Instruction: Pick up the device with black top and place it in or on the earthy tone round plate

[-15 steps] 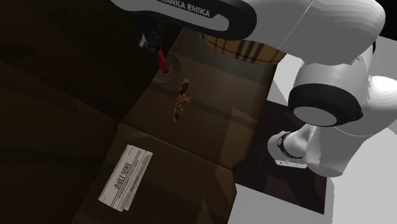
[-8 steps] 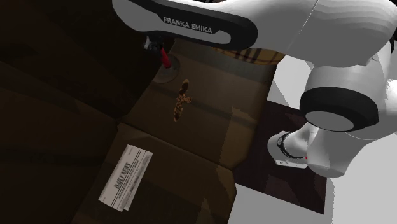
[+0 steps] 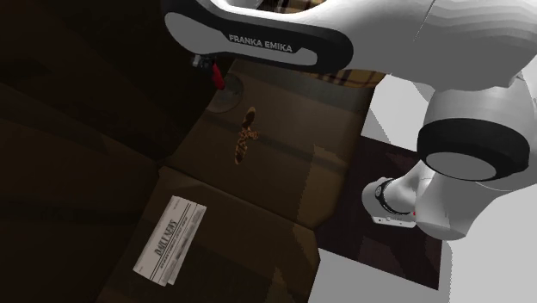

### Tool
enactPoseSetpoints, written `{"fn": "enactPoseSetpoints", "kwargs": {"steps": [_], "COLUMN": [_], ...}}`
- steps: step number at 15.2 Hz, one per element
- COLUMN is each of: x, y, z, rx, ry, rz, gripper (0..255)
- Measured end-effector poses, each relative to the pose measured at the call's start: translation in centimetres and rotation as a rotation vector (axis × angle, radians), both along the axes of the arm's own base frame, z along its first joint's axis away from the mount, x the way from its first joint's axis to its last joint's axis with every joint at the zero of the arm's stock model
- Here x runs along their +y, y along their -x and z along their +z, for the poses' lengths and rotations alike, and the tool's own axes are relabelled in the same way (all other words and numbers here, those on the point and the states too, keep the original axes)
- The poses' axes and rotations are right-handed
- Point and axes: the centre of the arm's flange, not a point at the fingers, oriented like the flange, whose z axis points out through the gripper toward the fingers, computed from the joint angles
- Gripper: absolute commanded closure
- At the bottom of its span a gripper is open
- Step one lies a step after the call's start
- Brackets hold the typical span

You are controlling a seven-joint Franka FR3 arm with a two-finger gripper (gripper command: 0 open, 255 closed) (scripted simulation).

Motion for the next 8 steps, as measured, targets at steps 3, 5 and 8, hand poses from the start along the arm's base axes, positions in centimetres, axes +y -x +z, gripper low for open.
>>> {"fn": "enactPoseSetpoints", "kwargs": {"steps": [3,5,8], "x": [-0.2,-0.2,-1.6], "y": [0.1,0.1,0.3], "z": [-0.2,0.1,-0.6], "rx": [-0.013,0.013,-0.027], "ry": [0.002,-0.006,0.002], "rz": [0.005,0.008,0.023], "gripper": [255,0,0]}}
